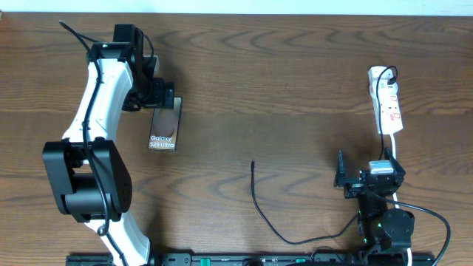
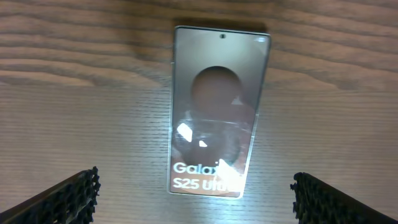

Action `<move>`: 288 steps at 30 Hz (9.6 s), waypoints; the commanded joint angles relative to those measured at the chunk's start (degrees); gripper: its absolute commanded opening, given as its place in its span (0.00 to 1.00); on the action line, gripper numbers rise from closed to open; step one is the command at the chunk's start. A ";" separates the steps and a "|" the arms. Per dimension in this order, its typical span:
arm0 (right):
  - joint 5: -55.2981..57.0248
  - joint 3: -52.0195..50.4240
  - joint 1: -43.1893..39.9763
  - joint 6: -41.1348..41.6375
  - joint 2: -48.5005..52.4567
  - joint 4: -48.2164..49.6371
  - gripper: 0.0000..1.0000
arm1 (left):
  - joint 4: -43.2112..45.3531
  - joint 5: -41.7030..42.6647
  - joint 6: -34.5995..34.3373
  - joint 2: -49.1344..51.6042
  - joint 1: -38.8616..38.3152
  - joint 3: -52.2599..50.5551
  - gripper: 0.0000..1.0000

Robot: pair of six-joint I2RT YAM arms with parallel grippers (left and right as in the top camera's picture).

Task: Plug charger to phone and switch on socket
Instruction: 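Move the left gripper forward over the Galaxy phone, then lower the left gripper onto the phone's near end, then close the left gripper on the phone's bottom edge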

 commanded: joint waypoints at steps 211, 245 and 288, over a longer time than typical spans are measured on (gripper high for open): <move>0.68 -0.07 0.39 -0.02 -0.35 -0.24 1.00 | 19.34 -3.82 0.28 5.51 -2.75 -16.48 0.98; 0.68 -0.07 0.39 -0.02 -0.35 -0.24 0.99 | 18.80 -3.48 0.28 5.57 -2.75 -16.48 0.97; 0.68 -0.07 0.39 -0.02 -0.35 -0.24 0.99 | 18.78 -3.48 0.28 5.57 -2.75 -16.48 0.76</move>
